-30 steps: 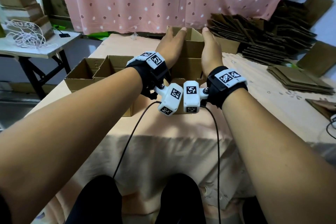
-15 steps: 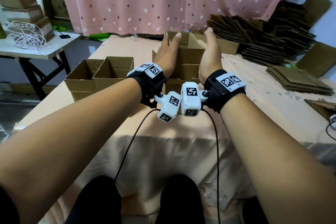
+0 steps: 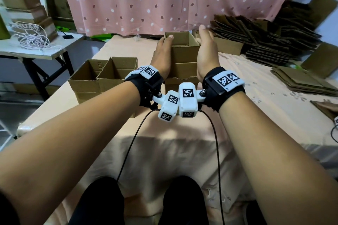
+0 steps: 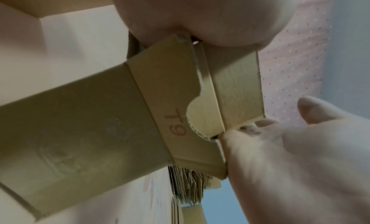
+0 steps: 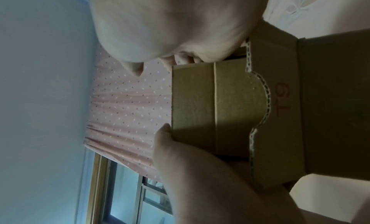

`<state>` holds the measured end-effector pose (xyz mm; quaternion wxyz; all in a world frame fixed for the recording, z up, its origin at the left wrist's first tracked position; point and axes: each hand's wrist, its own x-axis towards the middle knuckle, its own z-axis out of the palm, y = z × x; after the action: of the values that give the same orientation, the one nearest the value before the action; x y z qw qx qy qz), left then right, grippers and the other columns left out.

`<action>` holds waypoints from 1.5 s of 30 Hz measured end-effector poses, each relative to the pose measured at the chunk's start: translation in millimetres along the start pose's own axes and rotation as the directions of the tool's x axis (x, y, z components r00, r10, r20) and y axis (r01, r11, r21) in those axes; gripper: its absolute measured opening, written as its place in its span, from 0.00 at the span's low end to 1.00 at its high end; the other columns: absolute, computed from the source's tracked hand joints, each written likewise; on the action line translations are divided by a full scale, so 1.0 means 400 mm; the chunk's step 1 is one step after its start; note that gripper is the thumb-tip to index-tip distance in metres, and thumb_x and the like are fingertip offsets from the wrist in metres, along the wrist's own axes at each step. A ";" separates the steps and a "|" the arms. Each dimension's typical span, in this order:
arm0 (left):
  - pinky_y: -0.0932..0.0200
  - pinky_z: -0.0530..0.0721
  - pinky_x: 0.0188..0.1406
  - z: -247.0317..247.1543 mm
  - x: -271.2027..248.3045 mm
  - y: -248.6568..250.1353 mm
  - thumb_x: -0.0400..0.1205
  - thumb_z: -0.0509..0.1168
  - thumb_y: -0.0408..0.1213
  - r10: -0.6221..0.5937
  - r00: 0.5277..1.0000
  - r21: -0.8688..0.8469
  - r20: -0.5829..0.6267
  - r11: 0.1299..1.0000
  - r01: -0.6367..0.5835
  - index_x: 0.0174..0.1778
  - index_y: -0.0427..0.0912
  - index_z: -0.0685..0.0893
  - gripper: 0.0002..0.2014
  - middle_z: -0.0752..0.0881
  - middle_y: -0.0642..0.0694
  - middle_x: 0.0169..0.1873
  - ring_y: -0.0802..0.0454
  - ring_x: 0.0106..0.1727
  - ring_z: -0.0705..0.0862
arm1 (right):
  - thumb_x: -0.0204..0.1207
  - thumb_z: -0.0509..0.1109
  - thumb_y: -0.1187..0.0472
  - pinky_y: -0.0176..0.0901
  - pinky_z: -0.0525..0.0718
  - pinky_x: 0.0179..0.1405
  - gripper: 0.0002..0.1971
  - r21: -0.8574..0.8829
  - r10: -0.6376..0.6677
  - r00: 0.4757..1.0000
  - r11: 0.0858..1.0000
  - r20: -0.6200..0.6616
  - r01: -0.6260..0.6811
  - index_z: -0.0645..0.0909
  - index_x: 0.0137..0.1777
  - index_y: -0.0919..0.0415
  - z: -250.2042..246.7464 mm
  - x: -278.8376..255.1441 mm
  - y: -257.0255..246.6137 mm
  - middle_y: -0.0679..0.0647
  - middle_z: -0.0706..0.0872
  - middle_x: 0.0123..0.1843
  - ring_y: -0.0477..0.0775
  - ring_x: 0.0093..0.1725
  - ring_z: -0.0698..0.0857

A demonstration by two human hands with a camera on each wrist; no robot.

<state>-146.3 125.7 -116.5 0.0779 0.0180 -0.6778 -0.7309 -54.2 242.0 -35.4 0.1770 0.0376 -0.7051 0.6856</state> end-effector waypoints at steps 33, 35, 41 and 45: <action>0.41 0.69 0.79 0.029 -0.189 0.071 0.84 0.55 0.62 0.258 0.966 0.300 0.035 0.919 -0.256 0.86 0.62 0.65 0.31 0.78 0.45 0.77 0.43 0.76 0.74 | 0.83 0.55 0.63 0.36 0.65 0.28 0.18 -0.452 -0.150 0.985 0.887 -0.083 0.096 0.65 0.29 0.53 -0.035 -0.003 0.068 0.48 0.72 0.31 0.46 0.32 0.69; 0.43 0.65 0.81 0.029 -0.193 0.074 0.88 0.54 0.57 0.263 0.962 0.326 0.071 0.905 -0.272 0.86 0.58 0.65 0.28 0.73 0.48 0.82 0.44 0.79 0.72 | 0.82 0.56 0.62 0.41 0.65 0.31 0.17 -0.474 -0.136 0.987 0.877 -0.082 0.081 0.65 0.30 0.53 -0.031 -0.004 0.068 0.49 0.72 0.32 0.50 0.34 0.70; 0.54 0.67 0.71 0.029 -0.188 0.070 0.79 0.43 0.67 0.304 0.947 0.481 0.105 0.818 -0.316 0.85 0.53 0.69 0.39 0.70 0.50 0.84 0.43 0.79 0.73 | 0.80 0.57 0.62 0.44 0.66 0.35 0.17 -0.530 -0.159 0.985 0.842 -0.070 0.098 0.64 0.29 0.50 -0.026 0.004 0.071 0.49 0.74 0.35 0.54 0.38 0.71; 0.52 0.67 0.77 0.022 -0.193 0.066 0.91 0.48 0.54 0.319 0.940 0.540 0.118 0.774 -0.331 0.85 0.50 0.68 0.26 0.67 0.47 0.85 0.41 0.79 0.73 | 0.79 0.58 0.63 0.44 0.67 0.31 0.14 -0.571 -0.181 0.983 0.811 -0.035 0.129 0.73 0.31 0.53 -0.027 0.001 0.082 0.48 0.76 0.33 0.52 0.35 0.73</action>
<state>-68.9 143.2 -95.8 0.1875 -0.0848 -0.8531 -0.4794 -62.2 254.5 -66.5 0.2664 0.0105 -0.8628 0.4296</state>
